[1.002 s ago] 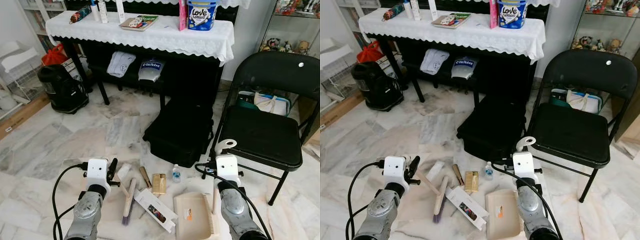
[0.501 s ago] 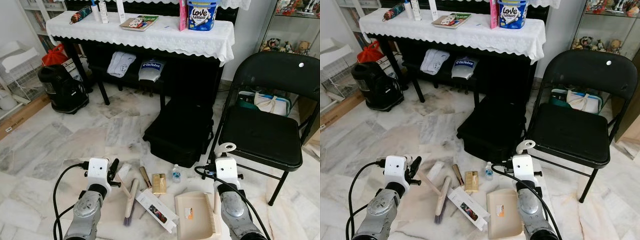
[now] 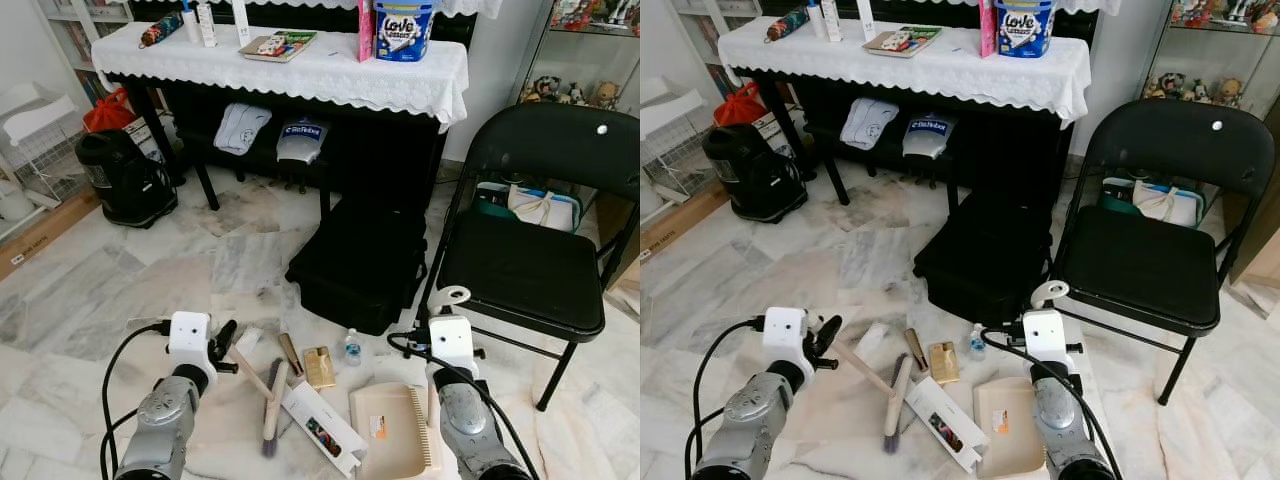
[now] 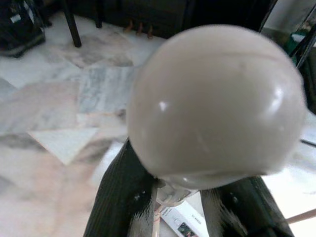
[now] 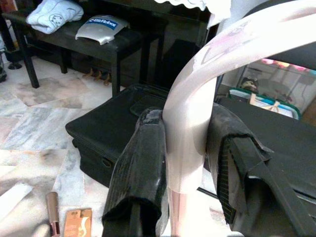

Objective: Sweep floor

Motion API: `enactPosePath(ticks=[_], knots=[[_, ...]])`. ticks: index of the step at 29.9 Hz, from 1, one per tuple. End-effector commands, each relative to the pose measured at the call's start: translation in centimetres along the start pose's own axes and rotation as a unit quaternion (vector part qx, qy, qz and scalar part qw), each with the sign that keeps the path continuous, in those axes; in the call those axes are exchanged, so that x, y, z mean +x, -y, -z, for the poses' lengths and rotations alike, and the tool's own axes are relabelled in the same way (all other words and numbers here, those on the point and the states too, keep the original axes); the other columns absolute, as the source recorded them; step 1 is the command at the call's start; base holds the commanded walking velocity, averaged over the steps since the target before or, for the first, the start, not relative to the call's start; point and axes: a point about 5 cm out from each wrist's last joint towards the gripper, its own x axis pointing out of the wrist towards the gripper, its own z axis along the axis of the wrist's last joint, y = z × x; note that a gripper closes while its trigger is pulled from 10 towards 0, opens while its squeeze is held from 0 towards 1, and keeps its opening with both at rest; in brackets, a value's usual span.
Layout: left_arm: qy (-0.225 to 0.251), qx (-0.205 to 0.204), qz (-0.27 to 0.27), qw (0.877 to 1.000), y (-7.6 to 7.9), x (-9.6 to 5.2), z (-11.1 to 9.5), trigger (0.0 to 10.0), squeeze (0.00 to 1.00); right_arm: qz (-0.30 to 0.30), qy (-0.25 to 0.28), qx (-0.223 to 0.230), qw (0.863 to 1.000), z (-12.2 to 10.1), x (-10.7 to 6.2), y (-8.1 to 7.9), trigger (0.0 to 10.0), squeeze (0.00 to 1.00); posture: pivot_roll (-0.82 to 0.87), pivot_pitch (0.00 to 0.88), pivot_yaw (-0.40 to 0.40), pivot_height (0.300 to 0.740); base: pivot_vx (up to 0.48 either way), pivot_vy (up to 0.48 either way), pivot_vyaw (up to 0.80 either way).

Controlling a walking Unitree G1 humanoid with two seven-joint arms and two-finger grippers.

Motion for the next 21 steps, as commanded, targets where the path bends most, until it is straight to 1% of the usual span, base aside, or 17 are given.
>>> enactPosePath(ticks=[1, 2, 5, 8, 10, 12, 13, 15, 21], knots=[[-0.02, -0.048, 0.021, 0.998, 0.4, -0.3, 0.7, 10.0, 0.0, -0.011, -0.004, 0.0, 1.0, 0.1, -0.1, -0.6, 10.0, 0.0, 0.0, 0.047, 0.084, 0.74, 0.0, 0.0, 0.0], [-0.016, -0.064, 0.025, 0.997, 0.5, -0.2, 0.4, 10.0, 0.0, -0.011, -0.004, 0.001, 1.0, 0.1, -0.1, -0.6, 10.0, 0.0, 0.0, 0.046, 0.084, 0.74, 0.0, 0.0, 0.0], [-0.016, -0.093, 0.039, 0.995, 0.7, -0.2, 0.1, 10.0, 0.0, -0.01, -0.004, 0.001, 1.0, 0.0, 0.0, -0.7, 10.0, 0.0, 0.0, 0.046, 0.084, 0.74, 0.0, 0.0, 0.0], [-0.017, -0.111, 0.055, 0.992, 0.9, -0.3, -0.2, 10.0, 0.0, -0.01, -0.003, 0.002, 1.0, 0.0, 0.0, -0.7, 10.0, 0.0, 0.0, 0.046, 0.084, 0.74, 0.0, 0.0, 0.0], [-0.015, -0.12, 0.06, 0.991, 1.0, -0.4, -0.5, 10.0, 0.0, -0.01, -0.003, 0.002, 1.0, 0.0, 0.0, -0.7, 10.0, 0.0, 0.0, 0.046, 0.084, 0.74, 0.0, 0.0, 0.0], [-0.005, -0.142, 0.058, 0.988, 1.0, -0.4, -1.0, 10.0, 0.0, -0.01, -0.003, 0.002, 1.0, -0.1, 0.1, -0.7, 10.0, 0.0, 0.0, 0.045, 0.083, 0.74, 0.0, 0.0, 0.0], [-0.005, -0.142, 0.058, 0.988, 1.0, -0.4, -1.0, 10.0, 0.0, -0.01, -0.003, 0.002, 1.0, -0.1, 0.1, -0.7, 10.0, 0.0, 0.0, 0.045, 0.083, 0.74, 0.0, 0.0, 0.0], [0.004, -0.166, 0.06, 0.984, 1.0, -0.3, -1.6, 10.0, 0.0, -0.01, -0.002, 0.003, 1.0, -0.1, 0.1, -0.7, 10.0, 0.0, 0.01, 0.043, 0.083, 0.74, 0.0, 0.0, 0.0], [0.02, -0.175, 0.064, 0.982, 0.9, -0.2, -2.7, 10.0, 0.0, -0.011, -0.001, 0.004, 1.0, -0.3, 0.2, -0.8, 10.0, 0.0, 0.0, 0.04, 0.083, 0.74, 0.0, 0.0, 0.0]])
